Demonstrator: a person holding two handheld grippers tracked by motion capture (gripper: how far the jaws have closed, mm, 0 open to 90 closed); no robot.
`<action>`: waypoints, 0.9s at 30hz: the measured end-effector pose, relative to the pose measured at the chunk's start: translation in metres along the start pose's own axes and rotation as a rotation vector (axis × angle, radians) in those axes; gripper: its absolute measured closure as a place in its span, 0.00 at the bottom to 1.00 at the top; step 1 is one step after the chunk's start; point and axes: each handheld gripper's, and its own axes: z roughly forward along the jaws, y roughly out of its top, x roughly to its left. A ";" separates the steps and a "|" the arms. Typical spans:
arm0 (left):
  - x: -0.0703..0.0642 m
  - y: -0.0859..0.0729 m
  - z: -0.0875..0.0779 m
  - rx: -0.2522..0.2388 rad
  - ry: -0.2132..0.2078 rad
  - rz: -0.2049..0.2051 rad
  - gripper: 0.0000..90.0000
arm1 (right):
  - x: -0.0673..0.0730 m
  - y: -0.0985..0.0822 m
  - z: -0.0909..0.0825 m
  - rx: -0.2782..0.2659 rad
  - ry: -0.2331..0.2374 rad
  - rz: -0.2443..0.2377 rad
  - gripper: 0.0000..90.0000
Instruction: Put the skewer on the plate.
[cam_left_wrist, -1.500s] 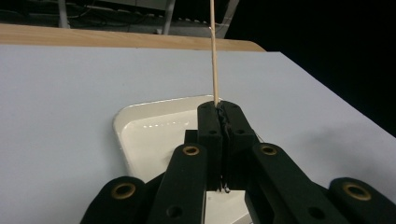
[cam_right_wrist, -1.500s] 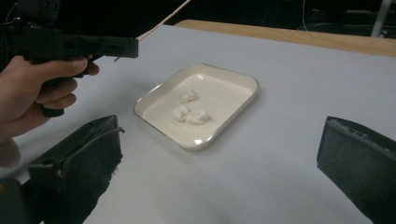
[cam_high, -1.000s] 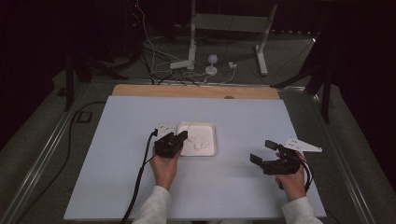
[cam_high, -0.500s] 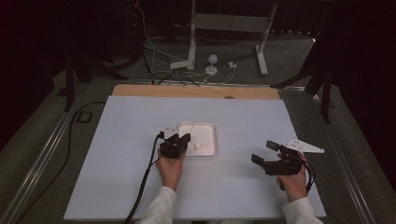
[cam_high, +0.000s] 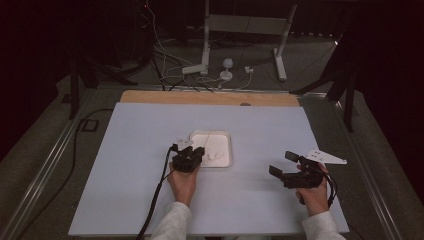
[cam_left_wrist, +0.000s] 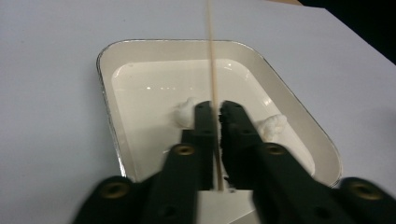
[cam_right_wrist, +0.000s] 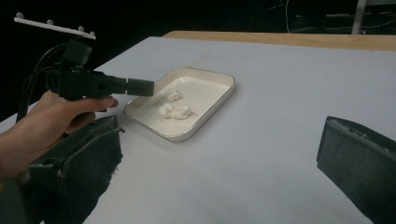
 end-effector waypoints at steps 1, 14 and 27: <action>0.001 0.001 0.000 -0.004 -0.021 -0.012 0.72 | 0.000 0.000 0.000 0.000 0.001 0.000 0.00; 0.012 0.011 -0.021 -0.066 -0.147 -0.019 0.29 | 0.004 -0.001 0.001 0.006 0.002 -0.016 0.00; 0.028 0.025 -0.074 -0.154 -0.220 0.044 0.09 | 0.008 -0.003 0.000 0.001 -0.003 -0.046 0.00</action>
